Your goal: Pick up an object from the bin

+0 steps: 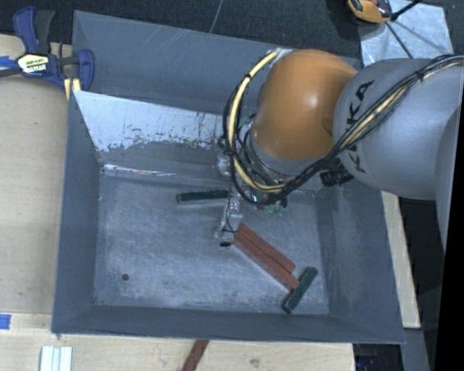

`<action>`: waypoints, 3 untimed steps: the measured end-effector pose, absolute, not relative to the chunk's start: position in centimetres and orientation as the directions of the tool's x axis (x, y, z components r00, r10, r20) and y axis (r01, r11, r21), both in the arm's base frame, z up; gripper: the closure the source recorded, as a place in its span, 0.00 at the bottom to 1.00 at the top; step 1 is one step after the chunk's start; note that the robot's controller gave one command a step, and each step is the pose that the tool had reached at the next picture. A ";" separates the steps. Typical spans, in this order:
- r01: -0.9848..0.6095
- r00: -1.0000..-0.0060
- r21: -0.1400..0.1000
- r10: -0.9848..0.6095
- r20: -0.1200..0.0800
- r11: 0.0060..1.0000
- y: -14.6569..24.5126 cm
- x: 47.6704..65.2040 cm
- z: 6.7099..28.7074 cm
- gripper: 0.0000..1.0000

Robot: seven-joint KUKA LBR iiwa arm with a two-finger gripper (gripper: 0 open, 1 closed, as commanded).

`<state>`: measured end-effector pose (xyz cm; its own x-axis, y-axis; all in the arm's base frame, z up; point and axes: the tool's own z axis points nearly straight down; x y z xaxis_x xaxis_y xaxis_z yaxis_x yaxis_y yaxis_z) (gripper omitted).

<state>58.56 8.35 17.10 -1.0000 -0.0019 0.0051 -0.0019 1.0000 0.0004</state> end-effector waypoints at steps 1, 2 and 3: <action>0.000 -1.000 0.001 0.000 -0.003 1.000 8.3 58.7 17.6 0.00; 0.091 -0.996 0.005 0.091 -0.019 0.996 9.0 60.1 7.5 1.00; 0.091 -0.996 0.005 0.091 -0.019 0.996 9.0 60.1 7.5 1.00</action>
Offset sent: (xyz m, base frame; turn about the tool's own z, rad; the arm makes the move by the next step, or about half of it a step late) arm 0.0104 0.0064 -0.1010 0.0922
